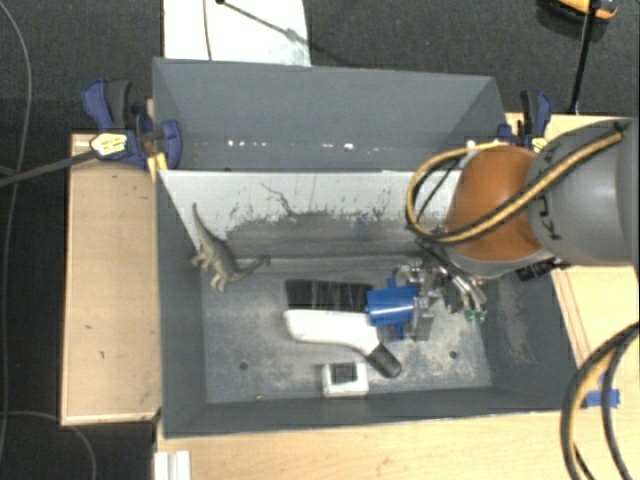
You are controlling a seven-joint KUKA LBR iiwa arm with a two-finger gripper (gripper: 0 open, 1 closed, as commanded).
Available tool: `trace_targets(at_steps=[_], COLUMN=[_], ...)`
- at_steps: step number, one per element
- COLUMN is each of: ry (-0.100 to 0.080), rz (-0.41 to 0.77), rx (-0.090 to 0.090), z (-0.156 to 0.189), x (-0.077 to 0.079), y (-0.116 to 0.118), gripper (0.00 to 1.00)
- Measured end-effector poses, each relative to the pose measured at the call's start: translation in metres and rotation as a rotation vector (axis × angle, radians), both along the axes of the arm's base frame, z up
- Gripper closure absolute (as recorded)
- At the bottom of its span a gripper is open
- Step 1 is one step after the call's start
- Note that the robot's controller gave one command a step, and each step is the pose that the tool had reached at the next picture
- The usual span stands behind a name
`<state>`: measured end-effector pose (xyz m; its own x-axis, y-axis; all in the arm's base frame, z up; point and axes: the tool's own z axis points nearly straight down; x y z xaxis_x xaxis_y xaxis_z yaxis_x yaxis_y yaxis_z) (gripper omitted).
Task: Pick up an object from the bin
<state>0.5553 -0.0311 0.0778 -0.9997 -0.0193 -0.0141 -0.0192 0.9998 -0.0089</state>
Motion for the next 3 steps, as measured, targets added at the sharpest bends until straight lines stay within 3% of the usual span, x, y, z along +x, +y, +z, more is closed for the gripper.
trace_targets(at_steps=[1,2,3], ry=[0.024,-0.003,-0.003], rz=[0.016,-0.1,-0.099], rx=[0.004,0.001,0.002], z=[-0.003,0.094,0.094], x=[0.013,0.014,0.014], y=[-0.004,-0.011,-0.011], gripper=[1.0,1.0,1.0])
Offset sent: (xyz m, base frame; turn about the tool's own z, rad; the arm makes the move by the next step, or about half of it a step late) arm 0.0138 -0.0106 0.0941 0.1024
